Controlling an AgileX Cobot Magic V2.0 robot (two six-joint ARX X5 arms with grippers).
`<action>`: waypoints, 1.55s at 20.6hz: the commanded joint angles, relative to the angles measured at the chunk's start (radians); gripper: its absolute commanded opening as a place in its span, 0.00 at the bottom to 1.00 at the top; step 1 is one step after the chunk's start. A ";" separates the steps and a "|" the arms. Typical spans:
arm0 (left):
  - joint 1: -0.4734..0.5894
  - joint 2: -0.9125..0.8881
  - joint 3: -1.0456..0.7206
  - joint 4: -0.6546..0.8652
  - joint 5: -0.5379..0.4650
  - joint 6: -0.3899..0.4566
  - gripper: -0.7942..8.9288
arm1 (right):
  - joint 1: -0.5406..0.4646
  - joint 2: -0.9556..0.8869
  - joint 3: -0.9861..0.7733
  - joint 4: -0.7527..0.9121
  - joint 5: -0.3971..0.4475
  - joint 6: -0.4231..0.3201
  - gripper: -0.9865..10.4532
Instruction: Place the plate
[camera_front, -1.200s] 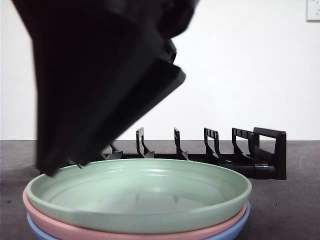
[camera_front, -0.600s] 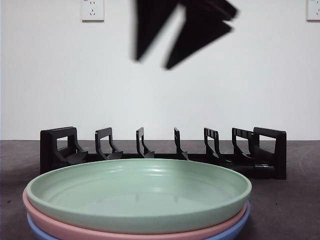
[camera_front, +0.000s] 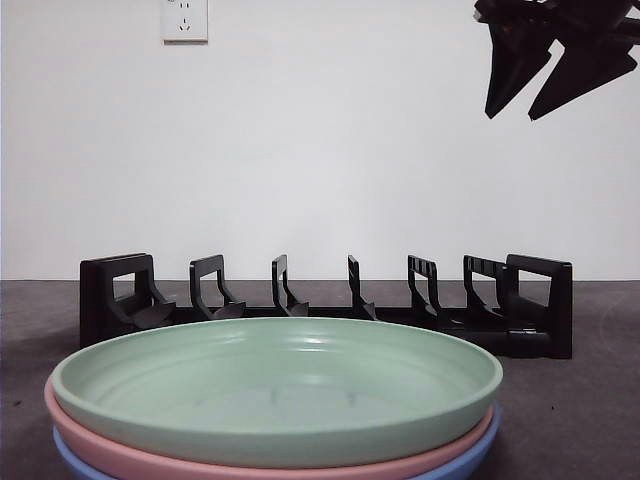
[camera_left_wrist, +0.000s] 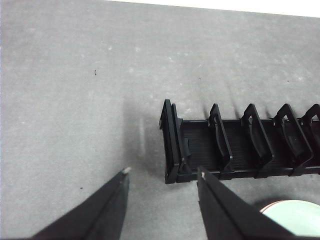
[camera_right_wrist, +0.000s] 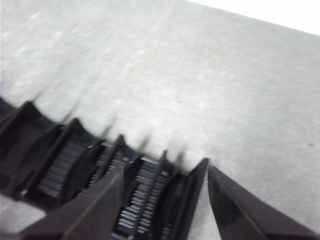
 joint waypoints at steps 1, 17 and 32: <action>-0.002 0.007 0.017 0.018 -0.005 0.004 0.09 | 0.000 0.006 0.018 0.040 -0.006 -0.011 0.11; 0.130 -0.299 -0.349 0.330 0.067 0.198 0.09 | 0.003 0.006 0.018 0.135 -0.026 -0.012 0.11; 0.306 -0.752 -0.998 0.614 0.141 0.175 0.09 | 0.004 0.006 0.018 0.152 -0.026 -0.012 0.11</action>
